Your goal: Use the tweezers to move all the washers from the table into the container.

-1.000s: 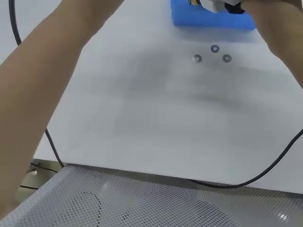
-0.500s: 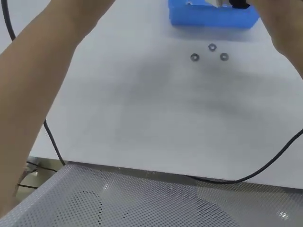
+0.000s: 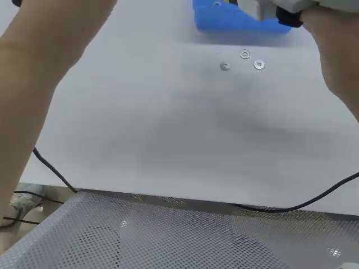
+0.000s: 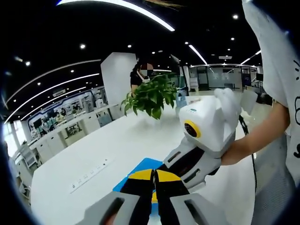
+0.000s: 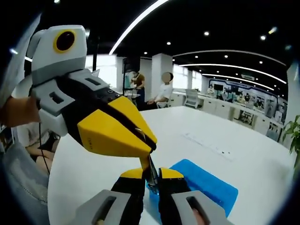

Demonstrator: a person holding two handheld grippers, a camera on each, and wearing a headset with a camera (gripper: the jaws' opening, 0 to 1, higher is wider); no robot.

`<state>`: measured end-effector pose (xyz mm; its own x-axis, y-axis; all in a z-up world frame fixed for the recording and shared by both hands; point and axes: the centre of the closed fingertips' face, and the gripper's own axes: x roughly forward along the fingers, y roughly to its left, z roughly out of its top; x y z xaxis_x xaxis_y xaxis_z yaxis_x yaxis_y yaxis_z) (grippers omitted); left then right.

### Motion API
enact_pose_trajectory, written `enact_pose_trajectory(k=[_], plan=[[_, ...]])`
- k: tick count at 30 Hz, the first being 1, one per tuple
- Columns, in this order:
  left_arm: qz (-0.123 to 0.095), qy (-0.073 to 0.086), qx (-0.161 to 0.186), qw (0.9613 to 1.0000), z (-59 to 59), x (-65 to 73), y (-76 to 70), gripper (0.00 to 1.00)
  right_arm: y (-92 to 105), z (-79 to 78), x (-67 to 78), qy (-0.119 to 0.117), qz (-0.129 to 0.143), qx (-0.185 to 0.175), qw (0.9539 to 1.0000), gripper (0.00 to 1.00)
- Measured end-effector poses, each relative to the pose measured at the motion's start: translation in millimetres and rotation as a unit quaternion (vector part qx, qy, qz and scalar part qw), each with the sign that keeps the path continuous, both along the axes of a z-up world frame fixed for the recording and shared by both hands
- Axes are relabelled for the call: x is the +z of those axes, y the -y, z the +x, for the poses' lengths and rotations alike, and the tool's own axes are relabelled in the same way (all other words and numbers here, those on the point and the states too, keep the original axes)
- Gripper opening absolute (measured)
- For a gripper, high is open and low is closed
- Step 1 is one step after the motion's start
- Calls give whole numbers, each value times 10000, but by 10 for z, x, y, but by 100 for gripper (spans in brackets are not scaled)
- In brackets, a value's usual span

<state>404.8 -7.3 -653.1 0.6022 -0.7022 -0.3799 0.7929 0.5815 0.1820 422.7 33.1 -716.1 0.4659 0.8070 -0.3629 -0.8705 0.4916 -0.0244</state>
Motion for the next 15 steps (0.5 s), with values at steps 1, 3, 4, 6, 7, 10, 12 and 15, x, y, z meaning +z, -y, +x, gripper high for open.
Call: enact_pose_trajectory(k=[1, 3, 4, 6, 7, 10, 12, 15], plan=[[22, -27, -18, 10000, -30, -24, 8, 0, 4, -40, -25, -30, -15, 0, 10000, 7], [8, -95, -50, 9999, -74, -63, 22, 0, 8, -98, -67, -168, 12, 4, 9999, 6], [-3, -137, -55, 9999, -91, -87, 25, 0, 7, -147, -106, -269, 30, 32, 9996, 6], [-96, -331, -58, 9994, -147, -174, 41, 0, 19, -220, -180, -404, -10, 63, 9992, 6], [-130, -377, -52, 9992, -165, -201, 47, 0, 28, -244, -208, -415, -37, 67, 9991, 6], [-173, -520, -35, 9985, -229, -293, 70, 0, 80, -310, -313, -454, -218, 82, 9987, 6], [-133, -600, -30, 9981, -267, -364, 81, 0, 112, -347, -387, -567, -320, 127, 9978, 7], [-114, -687, -18, 9976, -295, -434, 87, 0, 113, -387, -459, -818, -257, 164, 9962, 8]])
